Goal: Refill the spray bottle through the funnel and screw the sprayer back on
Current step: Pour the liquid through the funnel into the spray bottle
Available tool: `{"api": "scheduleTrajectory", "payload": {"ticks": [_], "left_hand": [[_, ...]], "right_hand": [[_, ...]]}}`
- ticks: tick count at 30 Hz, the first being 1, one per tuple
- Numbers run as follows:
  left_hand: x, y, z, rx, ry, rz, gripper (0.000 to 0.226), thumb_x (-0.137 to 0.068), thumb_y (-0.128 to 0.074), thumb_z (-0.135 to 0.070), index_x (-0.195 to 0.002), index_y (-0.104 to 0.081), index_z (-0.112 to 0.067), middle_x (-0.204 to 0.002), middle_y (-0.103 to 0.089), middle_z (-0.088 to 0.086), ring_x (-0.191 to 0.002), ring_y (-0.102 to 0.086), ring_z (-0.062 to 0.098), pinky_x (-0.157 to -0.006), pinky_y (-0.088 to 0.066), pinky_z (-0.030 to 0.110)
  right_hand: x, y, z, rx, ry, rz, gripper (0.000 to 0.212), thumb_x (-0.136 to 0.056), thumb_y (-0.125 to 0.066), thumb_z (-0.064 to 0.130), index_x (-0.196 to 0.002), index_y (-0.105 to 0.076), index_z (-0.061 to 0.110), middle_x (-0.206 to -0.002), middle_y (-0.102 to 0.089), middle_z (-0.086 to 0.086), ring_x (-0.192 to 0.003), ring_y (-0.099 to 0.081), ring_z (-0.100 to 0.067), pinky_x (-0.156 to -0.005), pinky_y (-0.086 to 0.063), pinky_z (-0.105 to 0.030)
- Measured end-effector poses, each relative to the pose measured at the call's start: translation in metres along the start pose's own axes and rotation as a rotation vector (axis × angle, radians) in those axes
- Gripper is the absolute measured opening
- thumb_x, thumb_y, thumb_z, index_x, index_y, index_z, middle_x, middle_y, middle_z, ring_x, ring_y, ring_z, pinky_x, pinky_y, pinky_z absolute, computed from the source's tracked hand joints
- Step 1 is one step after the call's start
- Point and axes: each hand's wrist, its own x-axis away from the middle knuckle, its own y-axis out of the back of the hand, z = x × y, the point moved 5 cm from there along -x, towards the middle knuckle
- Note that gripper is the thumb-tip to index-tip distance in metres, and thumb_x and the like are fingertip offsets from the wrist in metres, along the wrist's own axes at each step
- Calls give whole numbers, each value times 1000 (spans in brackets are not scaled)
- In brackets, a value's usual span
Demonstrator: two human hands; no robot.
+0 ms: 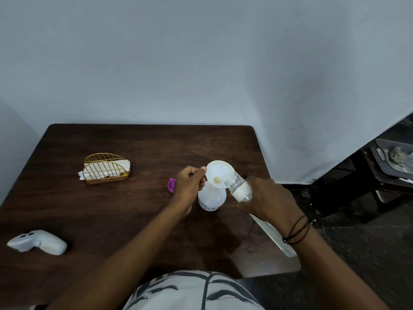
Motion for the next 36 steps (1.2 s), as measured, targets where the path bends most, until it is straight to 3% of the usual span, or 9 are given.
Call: {"api": "scheduleTrajectory", "payload": {"ticks": [22, 26, 36], "left_hand": [[3, -1, -3, 19, 6, 3, 24, -93, -66, -23, -72, -62, -11, -59, -63, -4, -56, -56, 8, -59, -48, 26], [4, -2, -5, 21, 13, 3, 25, -93, -66, -23, -72, -61, -10, -61, -63, -1, -59, -56, 10, -62, -49, 29], [5, -3, -7, 18, 13, -3, 24, -93, -65, -22, -74, -61, -8, -65, -63, 2, -61, -56, 12, -64, -49, 31]], "right_hand": [[0, 6, 1, 45, -4, 28, 46, -70, -70, 57, -104, -56, 30, -94, -65, 8, -68, -48, -12, -53, -30, -24], [1, 7, 1, 40, 3, 24, 45, -71, -69, 58, -105, -56, 31, -96, -66, 8, -76, -59, -15, -59, -35, -25], [0, 9, 1, 46, 21, 25, 45, -73, -70, 56, -107, -57, 30, -98, -67, 7, -82, -63, -15, -63, -39, -26]]}}
